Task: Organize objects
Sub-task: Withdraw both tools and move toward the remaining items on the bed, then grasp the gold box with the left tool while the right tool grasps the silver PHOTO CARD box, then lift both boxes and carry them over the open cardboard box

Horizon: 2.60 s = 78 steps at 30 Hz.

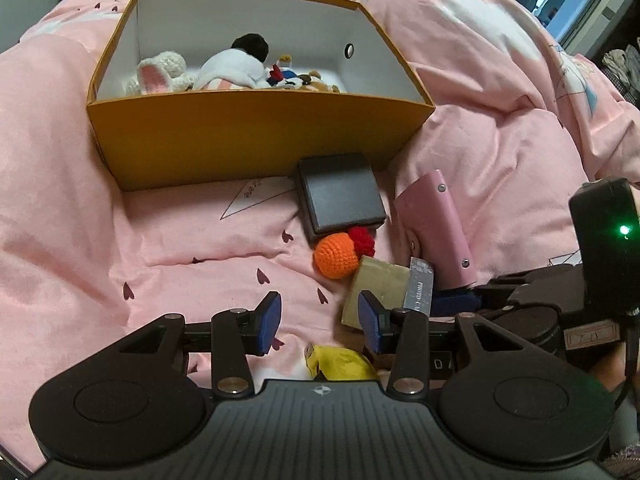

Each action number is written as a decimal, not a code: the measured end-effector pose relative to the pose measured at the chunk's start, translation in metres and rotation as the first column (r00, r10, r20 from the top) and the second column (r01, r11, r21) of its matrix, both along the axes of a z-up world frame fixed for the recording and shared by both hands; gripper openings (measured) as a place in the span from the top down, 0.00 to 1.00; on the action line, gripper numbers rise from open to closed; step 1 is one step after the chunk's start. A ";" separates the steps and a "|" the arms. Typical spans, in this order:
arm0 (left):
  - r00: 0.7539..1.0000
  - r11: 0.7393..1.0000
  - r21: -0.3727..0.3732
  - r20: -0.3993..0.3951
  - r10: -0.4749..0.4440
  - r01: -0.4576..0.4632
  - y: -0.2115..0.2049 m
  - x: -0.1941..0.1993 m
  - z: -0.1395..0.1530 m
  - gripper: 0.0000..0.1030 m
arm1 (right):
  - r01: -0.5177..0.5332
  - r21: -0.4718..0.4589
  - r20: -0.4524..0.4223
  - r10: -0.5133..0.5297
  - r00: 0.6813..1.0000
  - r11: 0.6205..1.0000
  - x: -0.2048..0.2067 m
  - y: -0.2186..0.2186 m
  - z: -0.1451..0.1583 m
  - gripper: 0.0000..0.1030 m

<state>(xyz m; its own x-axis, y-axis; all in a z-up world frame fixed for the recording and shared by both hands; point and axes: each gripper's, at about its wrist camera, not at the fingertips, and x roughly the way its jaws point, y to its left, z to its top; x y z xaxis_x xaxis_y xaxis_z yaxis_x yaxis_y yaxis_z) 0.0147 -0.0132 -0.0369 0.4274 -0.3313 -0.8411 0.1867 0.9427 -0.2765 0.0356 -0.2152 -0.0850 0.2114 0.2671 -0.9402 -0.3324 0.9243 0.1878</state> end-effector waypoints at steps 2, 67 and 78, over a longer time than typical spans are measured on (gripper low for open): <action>1.000 1.000 -0.006 -0.001 -0.013 0.013 -0.002 0.000 0.000 0.52 | 0.012 0.023 -0.010 -0.012 1.000 1.000 0.001 -0.006 0.003 0.44; 0.997 0.998 -0.057 0.069 0.023 -0.019 0.009 0.001 0.024 0.45 | 0.048 0.129 -0.043 -0.043 0.998 0.991 0.006 -0.012 0.039 0.77; 0.985 0.990 -0.095 0.130 0.114 -0.102 0.027 0.003 0.049 0.45 | -0.048 0.257 0.124 0.017 0.992 0.965 0.013 -0.006 0.099 0.77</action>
<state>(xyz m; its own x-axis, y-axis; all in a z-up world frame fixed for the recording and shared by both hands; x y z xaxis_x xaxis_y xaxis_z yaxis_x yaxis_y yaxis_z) 0.0175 0.0140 0.0119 0.5725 -0.3469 -0.7429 0.1265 0.9326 -0.3381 0.0488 -0.2209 0.0137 0.3054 0.5067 -0.8062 -0.3961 0.8375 0.3764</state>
